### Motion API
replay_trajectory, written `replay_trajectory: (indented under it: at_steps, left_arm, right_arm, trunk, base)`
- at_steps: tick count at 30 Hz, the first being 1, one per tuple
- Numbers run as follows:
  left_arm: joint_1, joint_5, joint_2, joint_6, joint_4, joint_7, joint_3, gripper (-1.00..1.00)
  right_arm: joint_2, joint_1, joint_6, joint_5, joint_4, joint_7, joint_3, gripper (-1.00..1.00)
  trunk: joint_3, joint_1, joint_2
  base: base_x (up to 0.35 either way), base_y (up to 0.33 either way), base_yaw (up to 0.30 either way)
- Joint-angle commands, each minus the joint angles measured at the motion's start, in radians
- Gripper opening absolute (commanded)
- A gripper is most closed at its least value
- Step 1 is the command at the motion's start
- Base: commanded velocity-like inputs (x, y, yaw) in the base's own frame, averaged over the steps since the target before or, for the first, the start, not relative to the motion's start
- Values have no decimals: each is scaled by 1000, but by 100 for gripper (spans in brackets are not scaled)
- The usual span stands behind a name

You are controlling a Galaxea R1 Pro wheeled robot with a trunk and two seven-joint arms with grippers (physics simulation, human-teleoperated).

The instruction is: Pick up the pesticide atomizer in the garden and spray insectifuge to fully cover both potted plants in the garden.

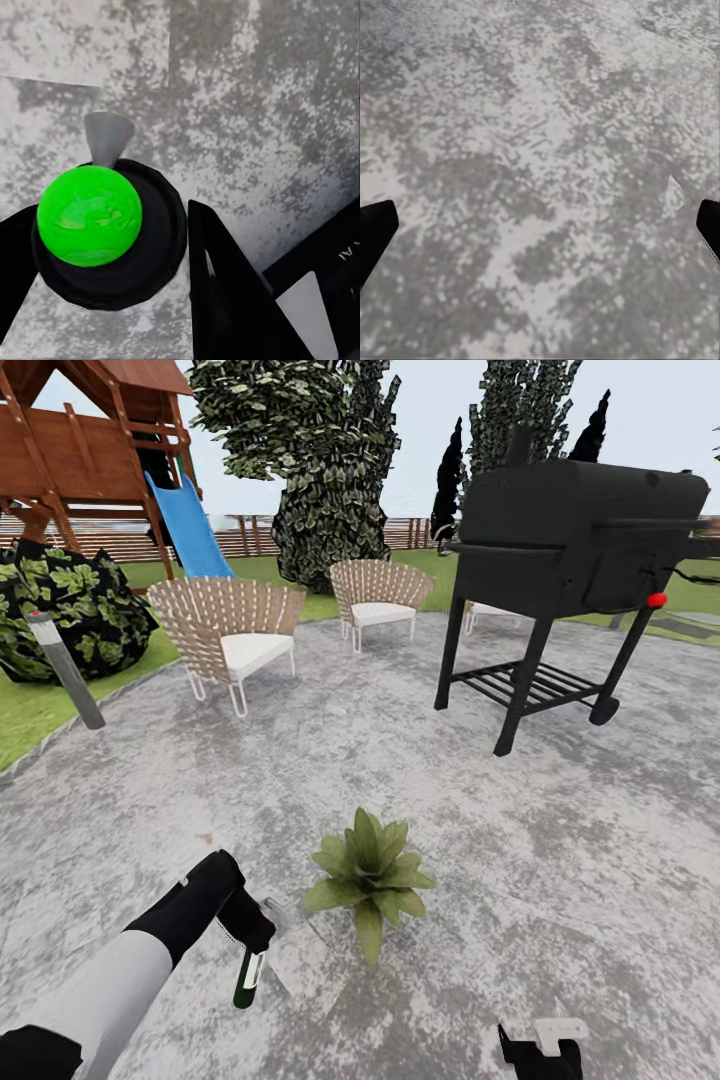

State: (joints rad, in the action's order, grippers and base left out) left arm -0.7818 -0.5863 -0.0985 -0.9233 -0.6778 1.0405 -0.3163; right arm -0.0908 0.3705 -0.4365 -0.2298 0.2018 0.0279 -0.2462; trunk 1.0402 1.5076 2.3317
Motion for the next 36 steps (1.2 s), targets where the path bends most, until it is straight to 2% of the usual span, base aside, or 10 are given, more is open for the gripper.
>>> replay_trajectory:
  at_steps: [1,4,5,9,13,23,27,36]
  left_arm:
    - [-1,-12,2,-3,-2,10,-3,-100]
    - [2,-44,5,-3,-2,11,-3,-100]
    - [5,-72,6,-3,-2,11,-2,-100]
    - [11,-96,4,-2,6,12,-3,-100]
    - [14,-98,-1,3,14,13,-4,-100]
    - [16,-98,-9,0,16,16,3,-100]
    - [17,-98,-8,-2,18,16,-3,-100]
    - [32,-102,-13,12,131,11,-5,-100]
  right_arm:
    - [0,1,-4,-9,-1,3,-8,100]
    - [0,1,-4,-8,-1,3,-8,100]
    - [0,1,-4,-8,-1,3,-8,100]
    - [0,1,-4,-9,-1,3,-8,100]
    - [1,1,-3,-9,-2,3,-8,100]
    - [0,-6,-3,-10,-3,4,-7,100]
    - [0,-7,-3,-10,-4,4,-7,100]
    - [2,-8,-2,-10,-4,4,-7,100]
  trunk:
    - [1,0,0]
    - [1,0,0]
    - [1,0,0]
    - [1,0,0]
    - [1,0,0]
    - [1,0,0]
    - [1,0,0]
    - [1,0,0]
  base:
    - [335,6,-1]
    - [336,2,0]
    - [336,1,-18]
    - [290,0,-174]
    - [48,0,-197]
    - [2,0,-11]
    - [204,0,0]
    - [42,0,0]
